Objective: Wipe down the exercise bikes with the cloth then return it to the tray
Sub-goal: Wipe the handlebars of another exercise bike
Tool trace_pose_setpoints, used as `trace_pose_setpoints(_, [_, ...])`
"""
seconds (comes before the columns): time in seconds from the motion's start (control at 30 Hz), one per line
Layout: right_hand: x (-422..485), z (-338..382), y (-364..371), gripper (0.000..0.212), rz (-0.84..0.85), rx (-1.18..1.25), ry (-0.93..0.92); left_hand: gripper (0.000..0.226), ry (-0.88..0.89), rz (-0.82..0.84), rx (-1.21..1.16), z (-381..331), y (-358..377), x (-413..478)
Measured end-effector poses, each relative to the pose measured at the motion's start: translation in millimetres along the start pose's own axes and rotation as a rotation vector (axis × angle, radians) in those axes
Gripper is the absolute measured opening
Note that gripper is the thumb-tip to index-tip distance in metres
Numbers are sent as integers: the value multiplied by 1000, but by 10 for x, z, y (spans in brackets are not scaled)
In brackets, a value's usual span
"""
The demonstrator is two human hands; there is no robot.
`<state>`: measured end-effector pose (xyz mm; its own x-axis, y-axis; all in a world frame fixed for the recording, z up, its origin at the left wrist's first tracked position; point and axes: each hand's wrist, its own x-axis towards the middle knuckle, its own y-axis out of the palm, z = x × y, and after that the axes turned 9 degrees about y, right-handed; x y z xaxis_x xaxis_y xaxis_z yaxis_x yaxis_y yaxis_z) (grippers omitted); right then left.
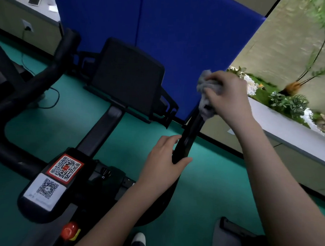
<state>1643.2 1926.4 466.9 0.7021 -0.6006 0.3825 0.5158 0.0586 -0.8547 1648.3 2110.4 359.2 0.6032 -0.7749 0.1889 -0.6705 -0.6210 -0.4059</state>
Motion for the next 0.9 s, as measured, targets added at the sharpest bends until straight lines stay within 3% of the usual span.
trace_pose_setpoints(0.07, [-123, -195, 21, 25, -135, 333, 240, 60, 4, 2, 17, -8, 26, 35])
trace_pose_setpoints(0.13, [-256, -385, 121, 25, -142, 637, 498, 61, 6, 1, 36, -8, 49, 56])
trace_pose_setpoints(0.2, [-379, -508, 252, 25, -3, 924, 657, 60, 3, 2, 51, 2, 58, 61])
trace_pose_setpoints(0.3, [-502, -555, 398, 22, 195, 1149, 682, 58, 3, 1, 59, 20, 64, 61])
trace_pose_setpoints(0.47, [-673, -553, 501, 27, 304, 1214, 635, 56, 19, 4, 46, 16, 67, 58])
trace_pose_setpoints(0.7, [-1201, -497, 594, 21, 303, 1205, 619, 57, 37, -1, 61, 13, 60, 65])
trace_pose_setpoints(0.9, [-1535, -348, 657, 24, 284, 1278, 721, 54, 32, 10, 42, -1, 39, 35])
